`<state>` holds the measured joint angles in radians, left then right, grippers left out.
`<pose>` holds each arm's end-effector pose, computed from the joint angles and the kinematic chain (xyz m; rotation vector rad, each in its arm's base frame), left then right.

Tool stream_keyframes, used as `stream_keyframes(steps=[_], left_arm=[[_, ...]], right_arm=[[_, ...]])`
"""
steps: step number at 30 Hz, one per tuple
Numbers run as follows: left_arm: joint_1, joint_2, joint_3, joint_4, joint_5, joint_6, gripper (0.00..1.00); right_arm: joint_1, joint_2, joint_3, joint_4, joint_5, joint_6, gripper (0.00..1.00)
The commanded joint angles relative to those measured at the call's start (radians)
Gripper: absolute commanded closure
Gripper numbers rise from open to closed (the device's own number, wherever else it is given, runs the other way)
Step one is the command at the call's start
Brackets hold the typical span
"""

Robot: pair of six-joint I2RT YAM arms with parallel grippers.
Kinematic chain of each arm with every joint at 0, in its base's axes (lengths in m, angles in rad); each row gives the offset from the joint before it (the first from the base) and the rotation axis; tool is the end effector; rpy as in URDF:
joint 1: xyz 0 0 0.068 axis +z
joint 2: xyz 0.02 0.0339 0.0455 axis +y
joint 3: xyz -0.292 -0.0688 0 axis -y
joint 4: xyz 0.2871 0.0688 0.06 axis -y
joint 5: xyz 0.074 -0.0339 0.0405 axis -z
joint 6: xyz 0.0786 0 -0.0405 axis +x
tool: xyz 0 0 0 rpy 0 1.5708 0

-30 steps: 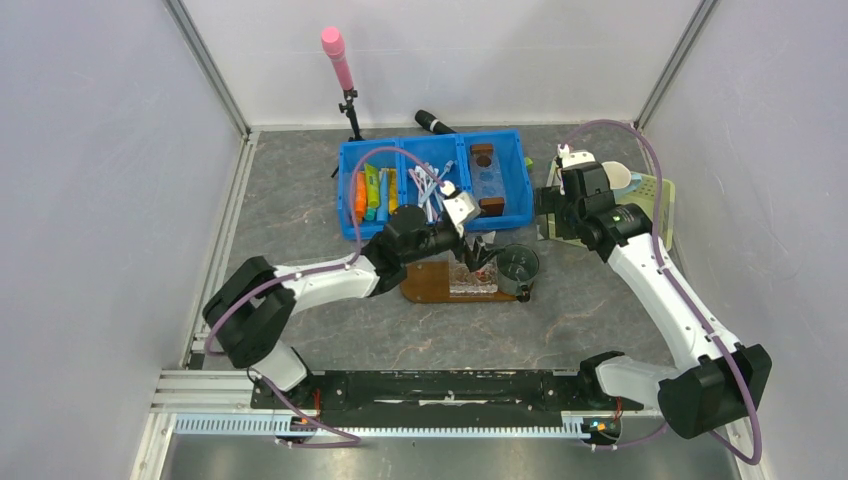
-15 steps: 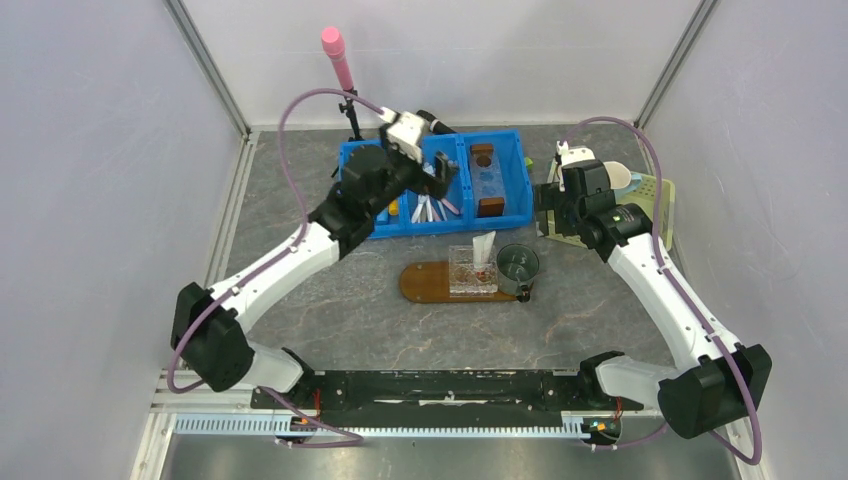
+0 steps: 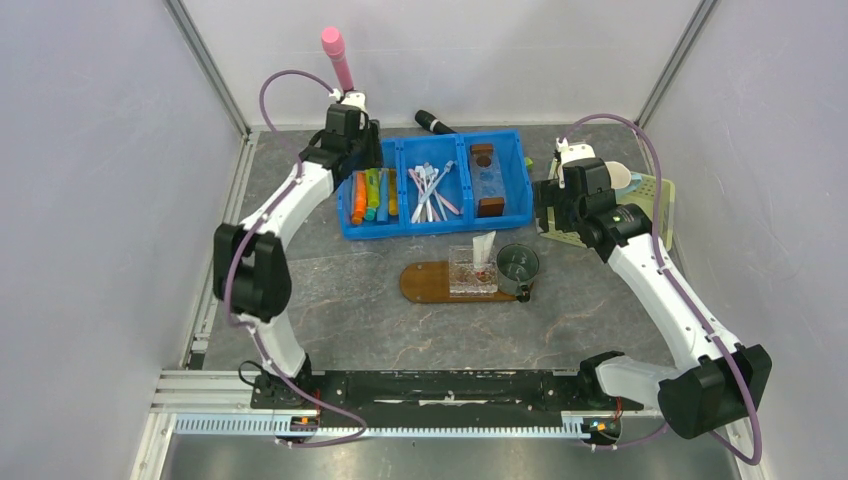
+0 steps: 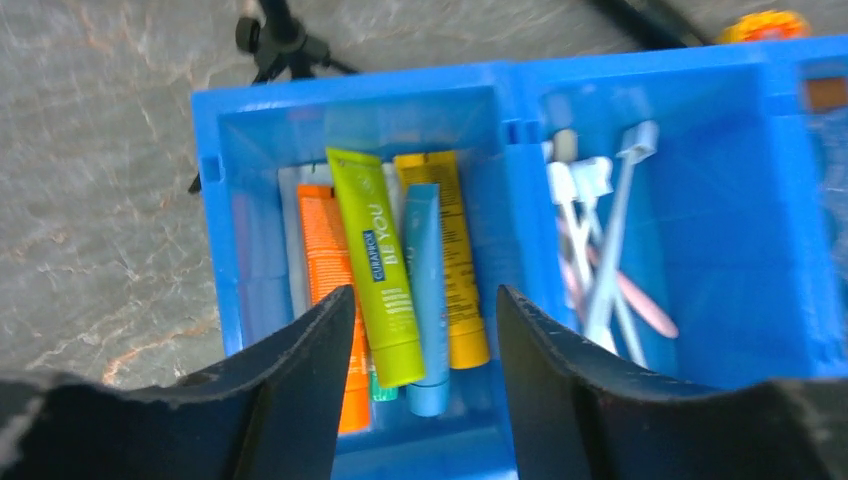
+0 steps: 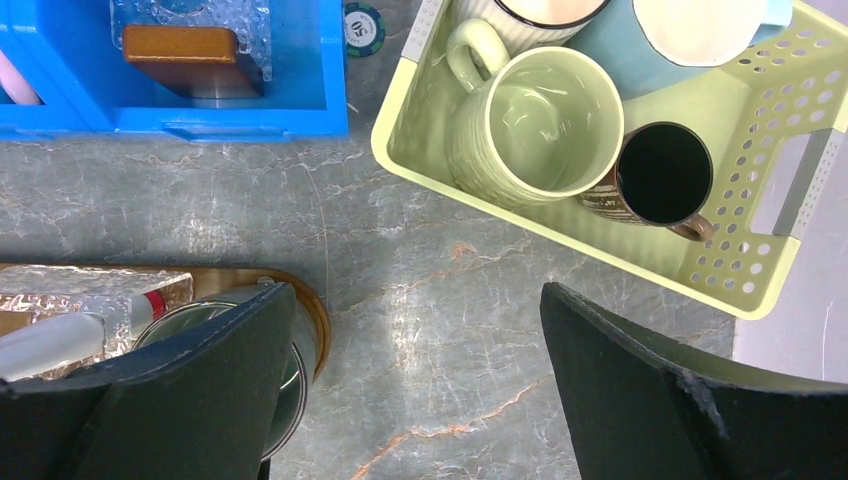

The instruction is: Prepare toiletry sets of a toothbrush and toothpaste on the tray

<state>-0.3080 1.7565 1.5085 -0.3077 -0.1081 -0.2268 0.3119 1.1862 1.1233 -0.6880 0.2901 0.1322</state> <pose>0.4754 -0.1423 0.3079 0.0224 2.1294 -0.2017 0.3019 0.0737 0.3241 -0.0605 2.2849 -0.1067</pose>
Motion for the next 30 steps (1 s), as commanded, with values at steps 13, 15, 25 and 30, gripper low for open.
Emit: stream_keyframes(steps=[13,15,25,30], left_arm=[[0.059,0.320,0.190,-0.213,0.016,-0.100,0.54],[0.060,0.331,0.191,-0.223,0.009,-0.095,0.54],[0.060,0.414,0.241,-0.280,0.096,-0.083,0.53],[0.060,0.425,0.246,-0.296,0.153,-0.096,0.72]], right_arm=[[-0.004,-0.049,-0.029,0.028,0.044,-0.015,0.02],[-0.004,-0.049,-0.028,0.029,0.047,-0.013,0.02],[-0.004,-0.045,-0.048,0.032,0.040,0.000,0.02],[-0.004,-0.045,-0.049,0.032,0.038,0.001,0.02]])
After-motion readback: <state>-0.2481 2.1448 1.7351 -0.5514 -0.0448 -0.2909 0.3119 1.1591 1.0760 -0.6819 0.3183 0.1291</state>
